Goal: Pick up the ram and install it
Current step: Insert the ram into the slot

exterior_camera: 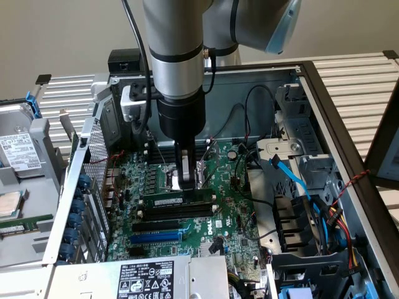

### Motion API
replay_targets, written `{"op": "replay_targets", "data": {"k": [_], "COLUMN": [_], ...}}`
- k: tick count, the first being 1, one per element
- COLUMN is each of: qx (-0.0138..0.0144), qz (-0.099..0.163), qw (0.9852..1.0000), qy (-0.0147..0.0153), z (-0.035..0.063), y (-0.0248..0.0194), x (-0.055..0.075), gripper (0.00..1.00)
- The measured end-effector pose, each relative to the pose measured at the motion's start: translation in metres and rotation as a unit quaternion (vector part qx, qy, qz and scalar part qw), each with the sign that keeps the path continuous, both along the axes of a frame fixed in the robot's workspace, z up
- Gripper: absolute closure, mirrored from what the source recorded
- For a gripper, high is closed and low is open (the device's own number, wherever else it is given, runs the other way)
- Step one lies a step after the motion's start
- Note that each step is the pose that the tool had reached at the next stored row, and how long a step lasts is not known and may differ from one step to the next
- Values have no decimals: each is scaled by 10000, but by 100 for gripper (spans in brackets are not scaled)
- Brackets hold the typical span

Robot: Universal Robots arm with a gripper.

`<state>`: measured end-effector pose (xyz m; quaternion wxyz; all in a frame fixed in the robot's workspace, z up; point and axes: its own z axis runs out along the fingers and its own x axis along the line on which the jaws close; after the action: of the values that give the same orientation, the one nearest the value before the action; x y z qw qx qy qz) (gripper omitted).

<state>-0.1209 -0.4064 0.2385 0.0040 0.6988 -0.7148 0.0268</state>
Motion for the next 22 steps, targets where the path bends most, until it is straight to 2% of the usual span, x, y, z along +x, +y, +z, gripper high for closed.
{"op": "replay_targets", "data": {"k": [4,11,22], "qx": [-1,-21,-19], "qz": [-71,-86,-92], "qw": [10000,10000,10000], "qy": [1,3,3], "z": [-18,-53,-57], "y": [-4,-6,-21], "x": [-5,-19,-22], "gripper": [87,87,87]}}
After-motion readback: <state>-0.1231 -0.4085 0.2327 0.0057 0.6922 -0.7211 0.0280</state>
